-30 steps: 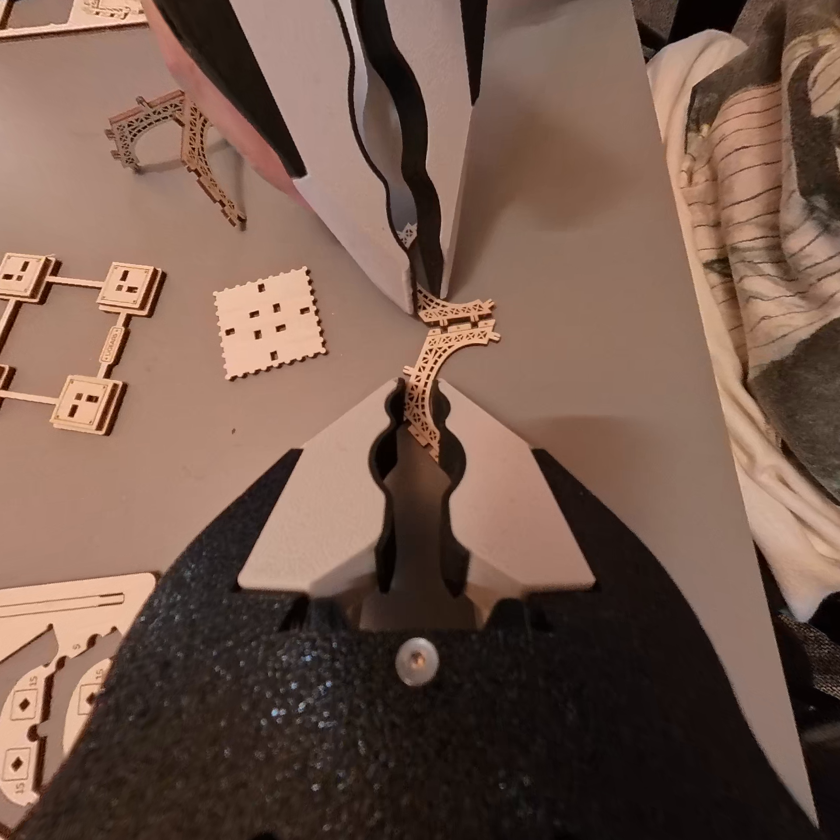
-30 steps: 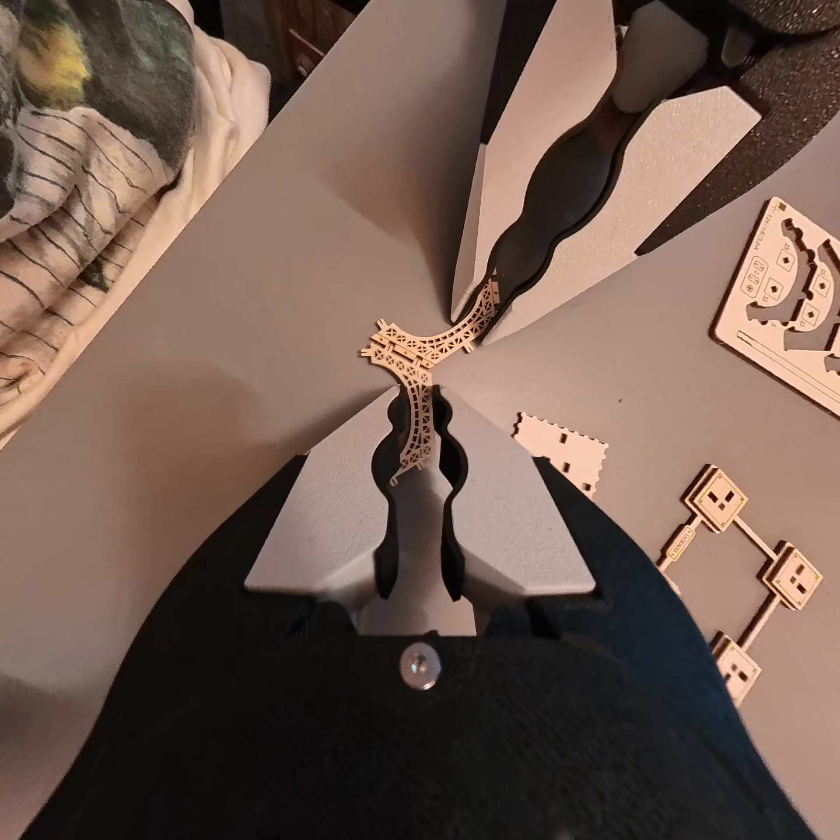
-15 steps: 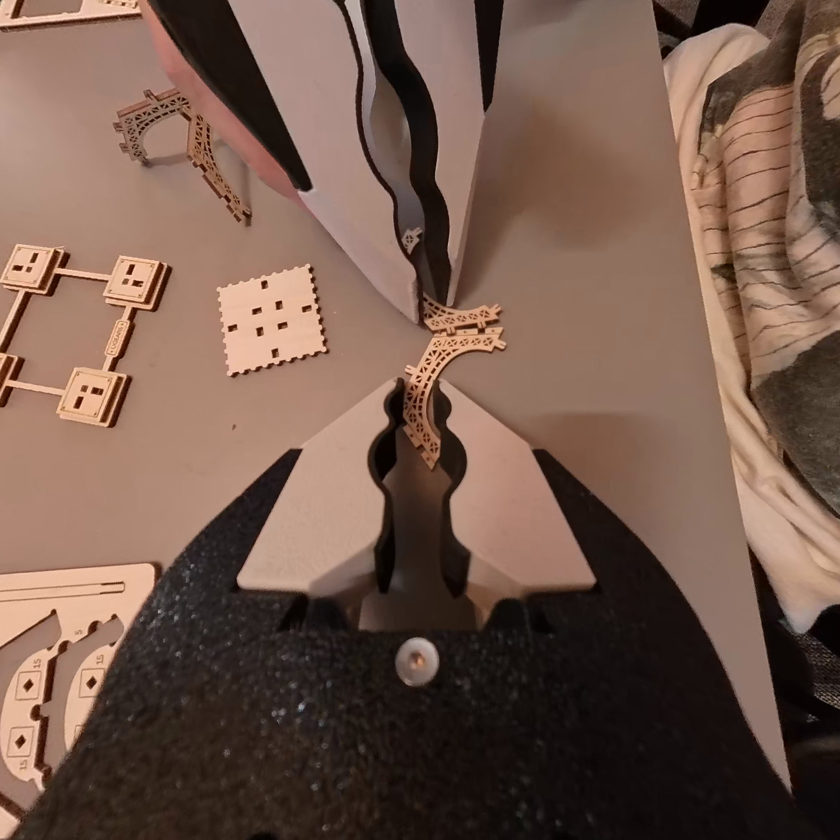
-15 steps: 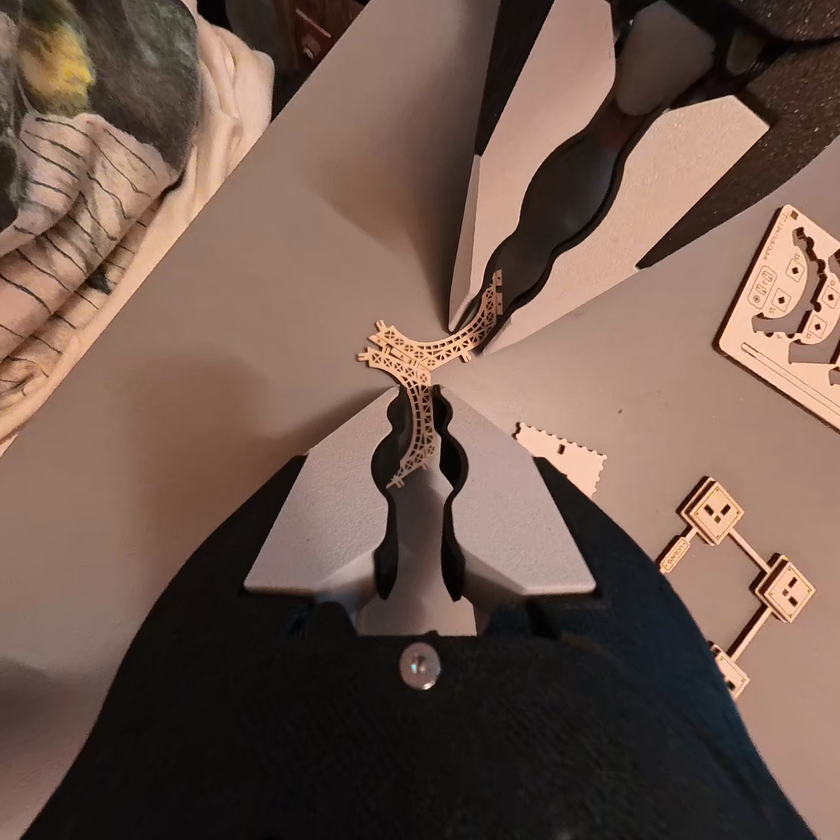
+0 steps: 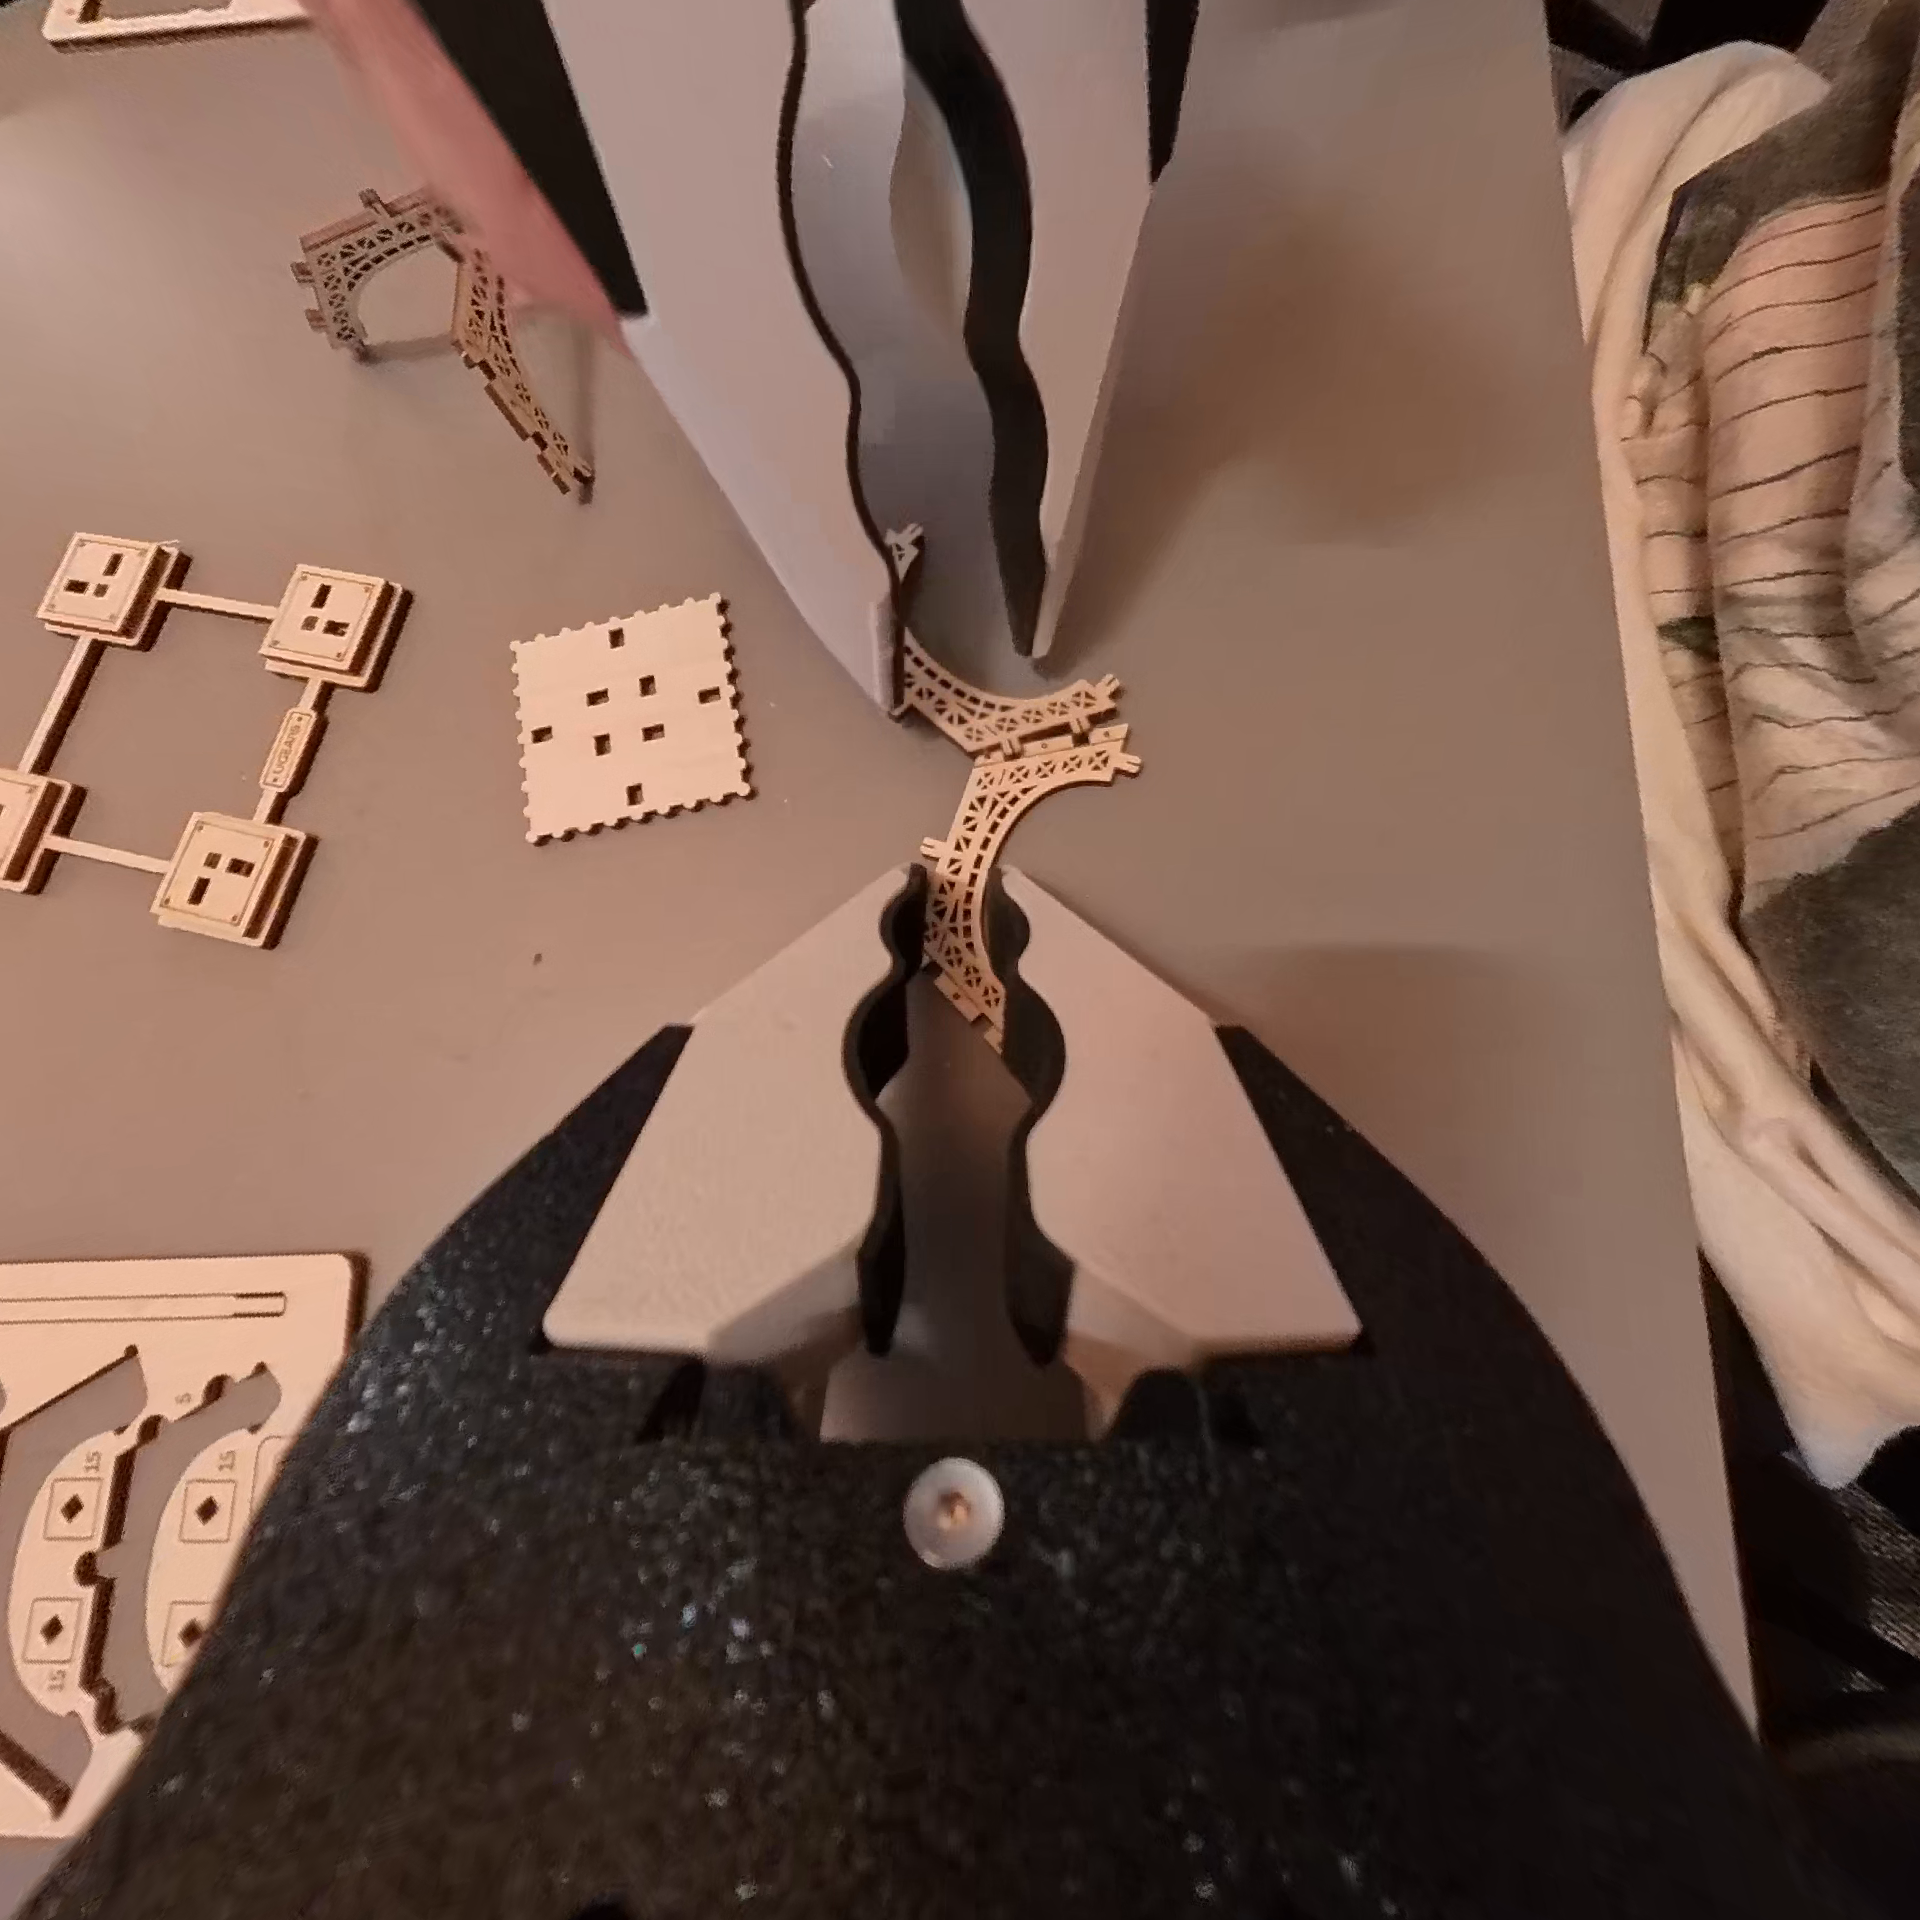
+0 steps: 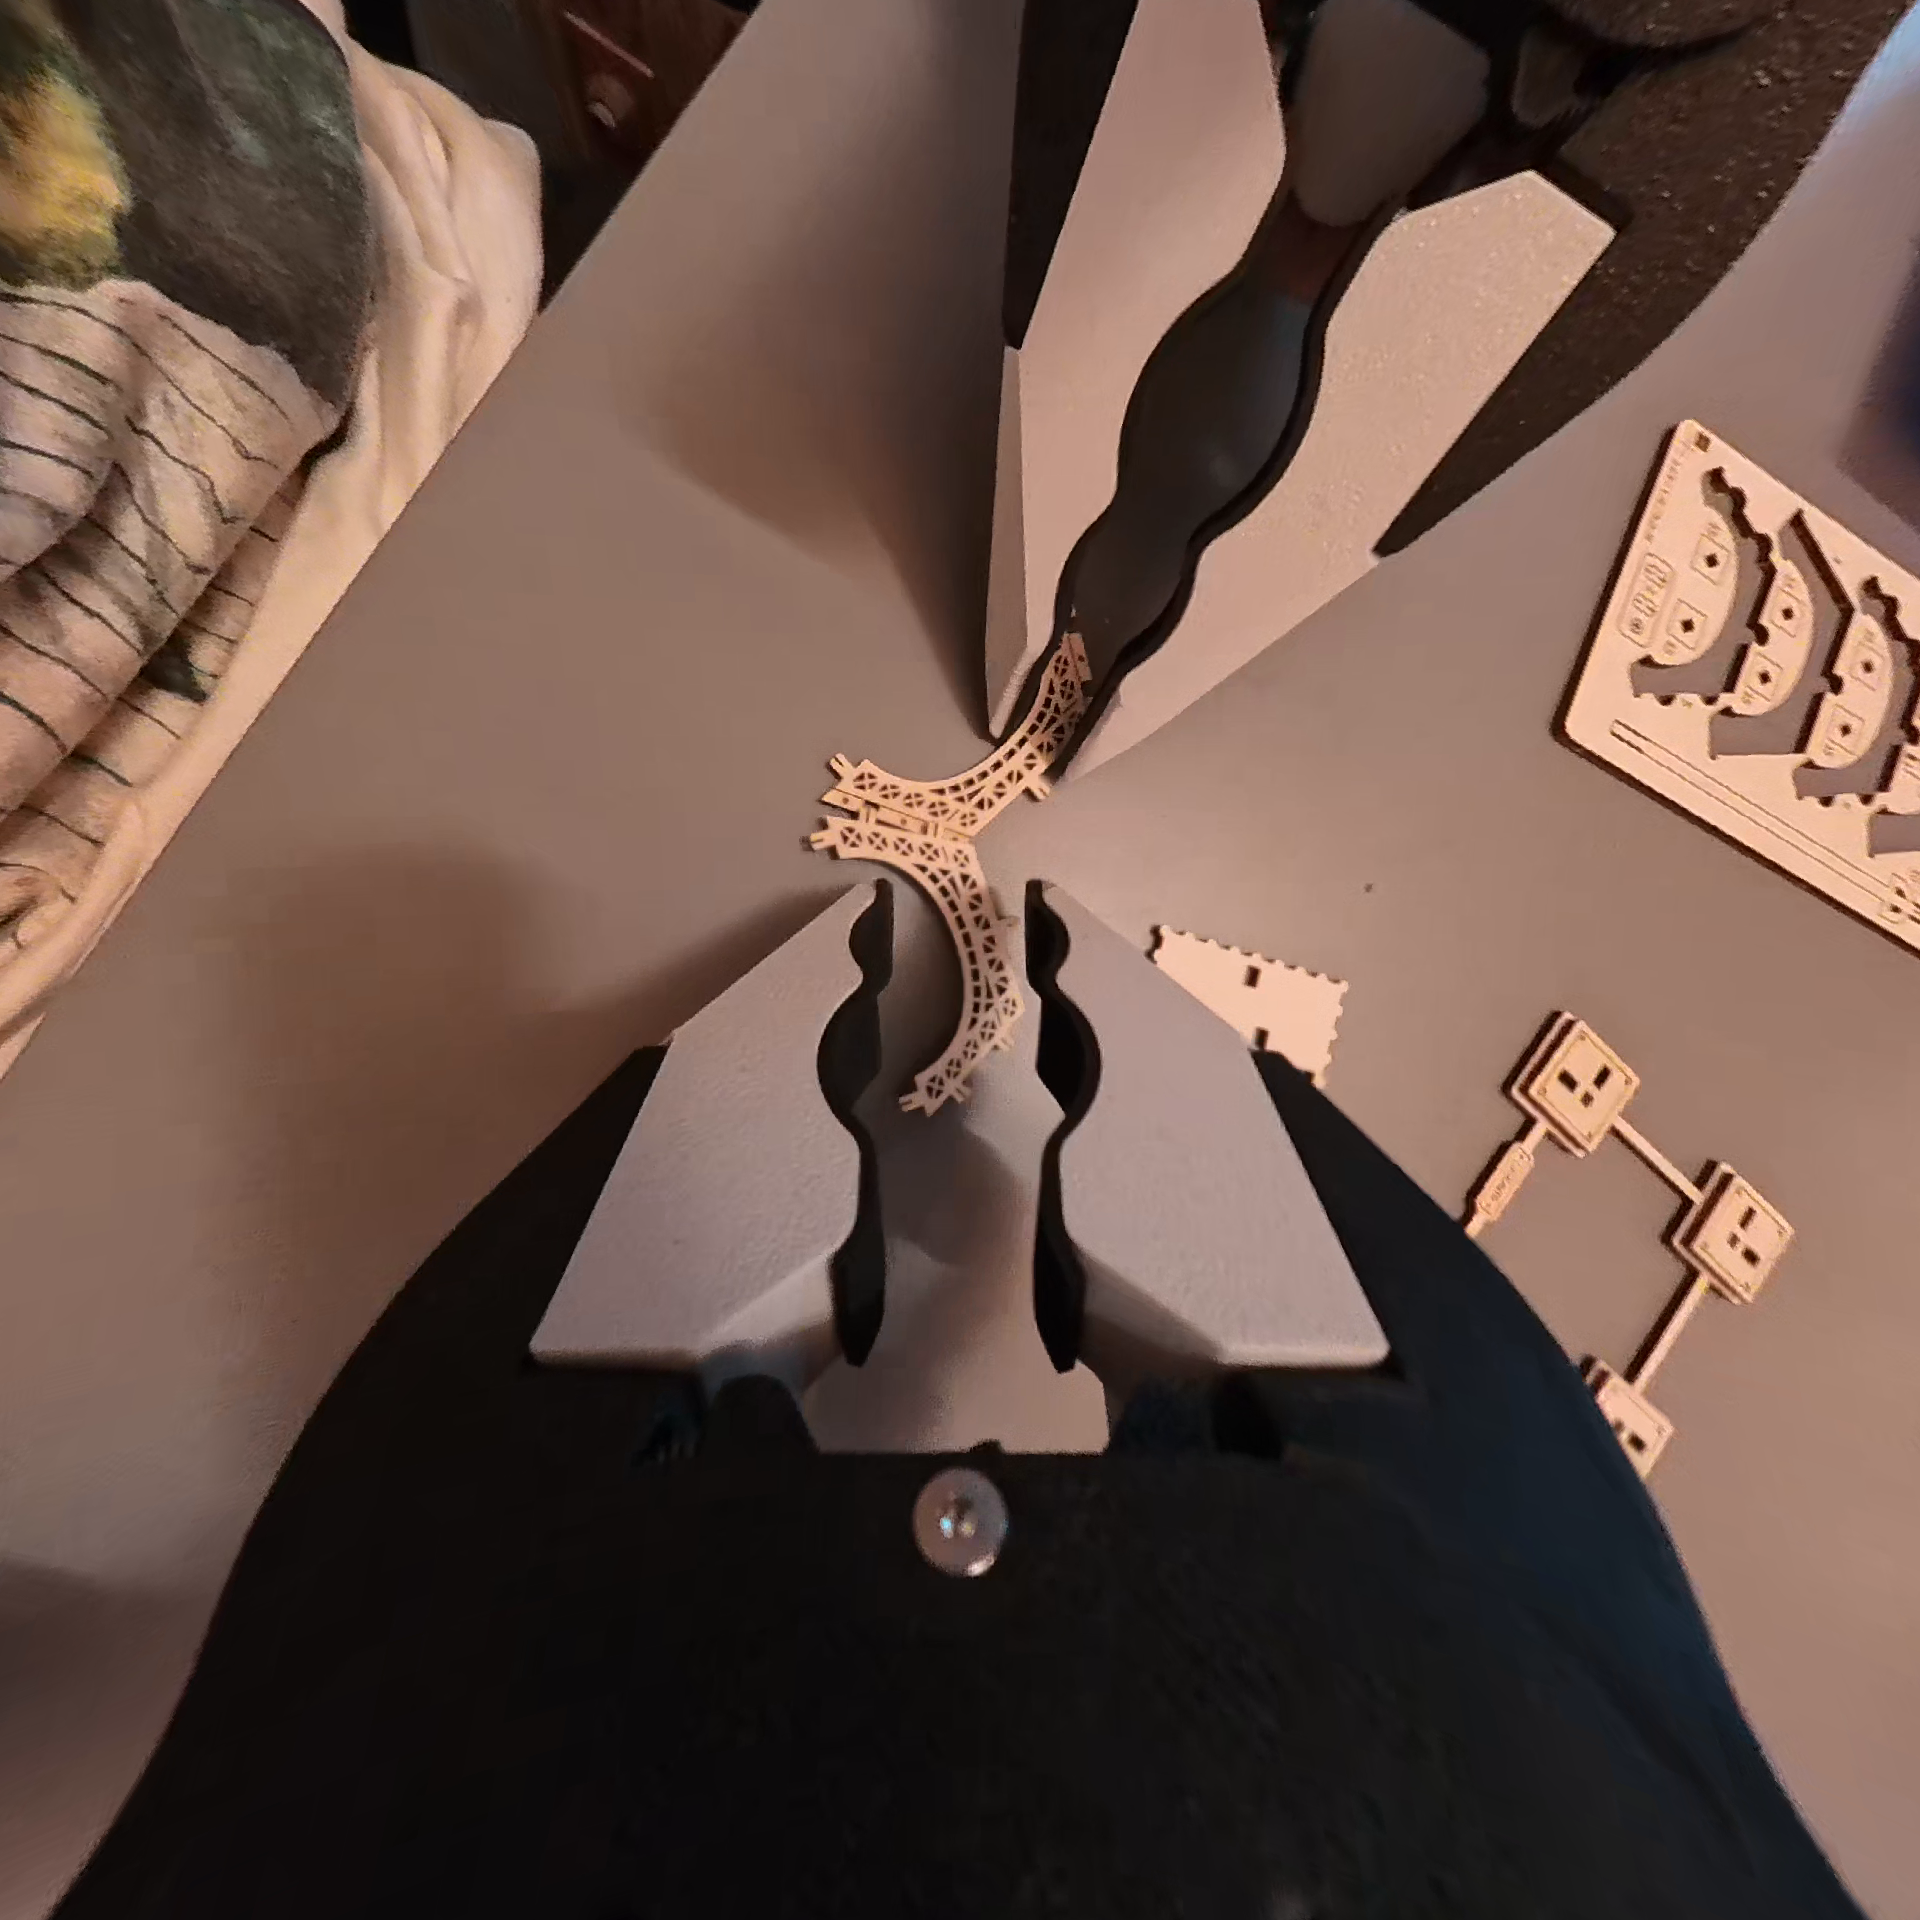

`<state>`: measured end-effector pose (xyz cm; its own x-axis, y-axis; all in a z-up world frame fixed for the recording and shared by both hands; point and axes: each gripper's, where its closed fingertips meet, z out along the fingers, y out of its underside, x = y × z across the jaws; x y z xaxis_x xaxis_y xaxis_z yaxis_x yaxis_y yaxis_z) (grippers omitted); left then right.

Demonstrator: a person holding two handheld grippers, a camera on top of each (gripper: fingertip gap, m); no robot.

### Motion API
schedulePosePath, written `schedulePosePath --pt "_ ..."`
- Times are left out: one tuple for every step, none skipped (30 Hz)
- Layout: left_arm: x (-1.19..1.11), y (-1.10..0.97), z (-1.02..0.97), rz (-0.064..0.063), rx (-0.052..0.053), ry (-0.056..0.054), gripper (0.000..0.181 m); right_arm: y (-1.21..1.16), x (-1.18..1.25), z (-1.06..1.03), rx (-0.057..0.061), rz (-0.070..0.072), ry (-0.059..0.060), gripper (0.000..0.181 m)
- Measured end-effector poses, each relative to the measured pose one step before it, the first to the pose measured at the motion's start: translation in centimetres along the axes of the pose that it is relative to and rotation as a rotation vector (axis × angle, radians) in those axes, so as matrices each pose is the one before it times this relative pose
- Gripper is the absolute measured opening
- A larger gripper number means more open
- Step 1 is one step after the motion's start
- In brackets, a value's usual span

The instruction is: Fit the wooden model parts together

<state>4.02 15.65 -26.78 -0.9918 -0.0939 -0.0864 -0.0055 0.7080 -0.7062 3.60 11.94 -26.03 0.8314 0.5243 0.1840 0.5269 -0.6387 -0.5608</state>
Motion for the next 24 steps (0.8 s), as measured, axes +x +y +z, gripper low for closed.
schedulePosePath --pt "0.005 0.004 -0.012 -0.0064 -0.0002 -0.0085 0.008 0.049 0.022 -0.202 -0.0076 0.0066 0.0277 0.023" --pt "-0.012 0.009 -0.014 -0.0107 -0.0005 -0.0112 0.008 0.074 -0.094 -0.247 -0.0054 0.0080 0.0279 0.022" --pt "-0.008 0.014 -0.012 -0.0181 -0.0014 -0.0140 0.008 0.016 -0.306 -0.277 0.0026 0.0112 0.0185 0.018" --pt "-0.012 0.020 -0.026 -0.0288 -0.0034 -0.0162 0.008 -0.012 -0.135 -0.299 0.0053 0.0195 0.0315 0.017" --pt "-0.027 0.036 -0.020 -0.0361 -0.0062 -0.0193 0.009 -0.017 0.030 -0.296 0.0071 0.0263 0.0420 0.017" --pt "-0.022 0.016 -0.019 -0.0321 -0.0066 -0.0232 0.009 -0.068 -0.121 -0.263 0.0110 0.0341 0.0305 0.017" --pt "-0.017 0.023 -0.034 -0.0257 -0.0048 -0.0273 0.009 -0.068 -0.134 -0.174 0.0106 0.0434 0.0255 0.018" --pt "-0.015 0.035 -0.035 -0.0293 -0.0064 -0.0288 0.009 0.052 0.091 -0.093 0.0025 0.0482 0.0386 0.019" --pt "-0.026 0.034 -0.031 -0.0362 -0.0081 -0.0281 0.009 0.128 0.045 -0.049 -0.0018 0.0431 0.0367 0.024" --pt "-0.028 0.047 -0.025 -0.0418 -0.0081 -0.0275 0.009 -0.025 -0.038 -0.012 0.0065 0.0332 0.0331 0.024" --pt "-0.022 0.056 -0.050 -0.0428 -0.0074 -0.0260 0.009 -0.121 0.008 0.035 0.0124 0.0273 0.0364 0.024" --pt "-0.004 0.082 -0.071 -0.0363 -0.0062 -0.0237 0.009 -0.104 -0.211 0.063 0.0085 0.0211 0.0217 0.025" --pt "-0.007 0.100 -0.095 -0.0287 -0.0048 -0.0214 0.009 -0.021 -0.197 0.120 0.0007 0.0193 0.0197 0.025" --pt "-0.013 0.099 -0.090 -0.0280 -0.0051 -0.0175 0.009 0.055 0.056 0.118 -0.0039 0.0150 0.0304 0.026" --pt "0.016 0.092 -0.081 -0.0268 -0.0054 -0.0130 0.009 -0.035 0.087 0.101 0.0054 0.0150 0.0264 0.028" --pt "-0.006 0.082 -0.064 -0.0261 -0.0042 -0.0115 0.010 -0.086 0.096 0.109 0.0128 0.0262 0.0177 0.028" --pt "-0.010 0.060 -0.055 -0.0237 -0.0022 -0.0101 0.010 -0.020 0.325 0.123 0.0103 0.0395 0.0243 0.028" --pt "-0.007 0.030 -0.035 -0.0182 0.0013 -0.0087 0.010 0.016 0.307 0.066 0.0084 0.0336 0.0192 0.028" --pt "0.016 -0.001 -0.027 -0.0154 0.0049 -0.0077 0.011 0.017 0.149 0.007 0.0091 0.0208 0.0090 0.028" --pt "0.033 -0.013 0.002 -0.0166 0.0064 -0.0064 0.011 0.025 0.129 0.004 0.0054 0.0178 0.0046 0.029" --pt "0.053 -0.012 -0.018 -0.0164 0.0049 -0.0053 0.013 0.007 -0.002 0.023 0.0039 0.0136 -0.0044 0.030" --pt "0.091 -0.009 -0.008 -0.0120 0.0031 -0.0042 0.014 -0.135 -0.198 0.017 0.0122 0.0043 -0.0147 0.031" --pt "0.081 0.020 -0.029 -0.0074 0.0003 -0.0052 0.015 -0.192 -0.172 0.008 0.0149 0.0037 -0.0093 0.031" --pt "0.077 0.061 -0.050 -0.0041 -0.0046 -0.0067 0.016 -0.081 -0.067 0.036 0.0076 0.0063 -0.0019 0.031"
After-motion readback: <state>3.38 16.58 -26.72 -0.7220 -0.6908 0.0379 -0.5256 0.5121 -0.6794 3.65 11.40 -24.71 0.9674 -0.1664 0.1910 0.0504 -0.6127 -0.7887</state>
